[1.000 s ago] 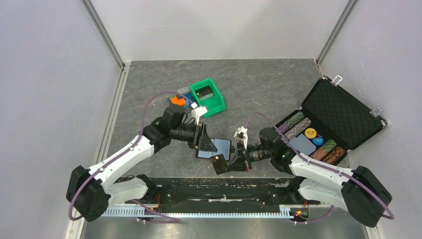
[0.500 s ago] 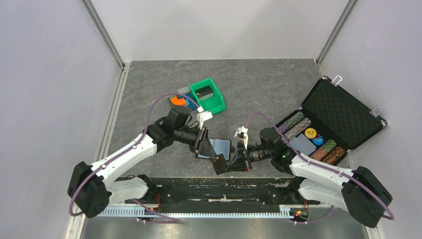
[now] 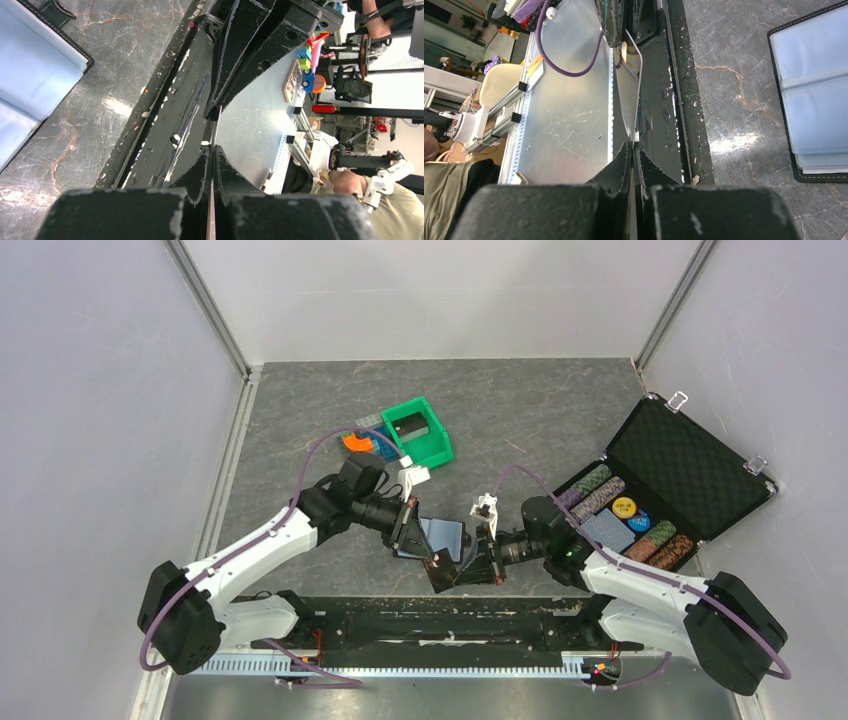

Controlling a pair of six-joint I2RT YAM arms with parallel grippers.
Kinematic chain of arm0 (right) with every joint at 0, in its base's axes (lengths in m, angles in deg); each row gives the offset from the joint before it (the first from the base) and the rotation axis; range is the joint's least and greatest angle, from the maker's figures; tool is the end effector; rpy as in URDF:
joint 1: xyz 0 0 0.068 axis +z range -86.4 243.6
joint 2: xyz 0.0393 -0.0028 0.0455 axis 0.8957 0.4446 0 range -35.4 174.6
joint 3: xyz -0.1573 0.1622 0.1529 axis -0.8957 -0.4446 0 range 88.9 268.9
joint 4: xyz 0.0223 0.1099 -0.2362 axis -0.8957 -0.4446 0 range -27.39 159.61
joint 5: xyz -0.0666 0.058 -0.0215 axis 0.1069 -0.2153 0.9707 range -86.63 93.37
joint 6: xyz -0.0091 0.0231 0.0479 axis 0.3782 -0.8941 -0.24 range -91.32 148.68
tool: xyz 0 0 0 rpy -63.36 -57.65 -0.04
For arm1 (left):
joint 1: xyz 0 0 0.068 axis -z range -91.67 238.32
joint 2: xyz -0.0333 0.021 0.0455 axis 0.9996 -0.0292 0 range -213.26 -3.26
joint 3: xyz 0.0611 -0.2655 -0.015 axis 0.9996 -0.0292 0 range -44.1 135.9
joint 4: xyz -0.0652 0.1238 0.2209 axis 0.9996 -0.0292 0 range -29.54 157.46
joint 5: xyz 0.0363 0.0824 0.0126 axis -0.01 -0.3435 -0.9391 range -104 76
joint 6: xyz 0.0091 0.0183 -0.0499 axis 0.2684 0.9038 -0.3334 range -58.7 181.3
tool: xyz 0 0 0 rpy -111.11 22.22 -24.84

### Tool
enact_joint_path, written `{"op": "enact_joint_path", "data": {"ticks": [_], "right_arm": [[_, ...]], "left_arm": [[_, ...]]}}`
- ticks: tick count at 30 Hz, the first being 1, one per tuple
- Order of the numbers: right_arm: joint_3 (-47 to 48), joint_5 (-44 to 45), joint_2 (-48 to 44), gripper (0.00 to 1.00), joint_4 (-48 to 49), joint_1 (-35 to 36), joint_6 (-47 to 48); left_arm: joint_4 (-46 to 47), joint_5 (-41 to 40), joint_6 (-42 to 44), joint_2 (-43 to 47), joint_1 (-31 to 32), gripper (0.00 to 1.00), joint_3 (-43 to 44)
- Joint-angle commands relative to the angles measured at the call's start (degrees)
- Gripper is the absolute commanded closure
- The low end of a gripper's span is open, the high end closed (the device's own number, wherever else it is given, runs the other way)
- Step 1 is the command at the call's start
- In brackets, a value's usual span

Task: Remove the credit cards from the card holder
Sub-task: Place the credit card in the storage box.

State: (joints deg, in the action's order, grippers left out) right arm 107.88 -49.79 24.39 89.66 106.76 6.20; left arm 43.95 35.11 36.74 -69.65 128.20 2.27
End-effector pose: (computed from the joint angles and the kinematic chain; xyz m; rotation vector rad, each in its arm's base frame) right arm 0.1269 0.1583 0.1930 -1.0528 1.8689 1.6112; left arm 0.1636 -0.1717 0.2609 0.8094 2.3839 -1.5204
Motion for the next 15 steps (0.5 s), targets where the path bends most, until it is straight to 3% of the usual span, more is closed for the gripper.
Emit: {"op": "enact_joint_path", "data": {"ticks": [1,5,8,12,15], "right_arm": [[0.7,0.7,0.3,0.97,2.8,-0.1,-0.1],[2.0,3.1,-0.1,0.84,1.9,-0.3,-0.3],[3.0,6.6,-1.7,0.60,-0.2,-1.9,-0.4],[3.2,7.0,-4.2,0.42,-1.7,-4.5,-0.4],[3.3,8.5,-6.1,0.17,-3.9,-5.4,0.5]], "left_arm": [[-0.3,-2.0,2.1,1.5,0.4,0.98,2.7],[1.9,-4.5,0.4,2.3,0.3,0.98,2.2],[2.2,-7.3,-0.6,1.4,0.2,0.98,2.8],[0.9,-13.3,-3.6,-0.1,-1.6,0.98,4.2],[2.8,-15.8,-7.9,-0.2,-4.8,0.98,4.4]]}}
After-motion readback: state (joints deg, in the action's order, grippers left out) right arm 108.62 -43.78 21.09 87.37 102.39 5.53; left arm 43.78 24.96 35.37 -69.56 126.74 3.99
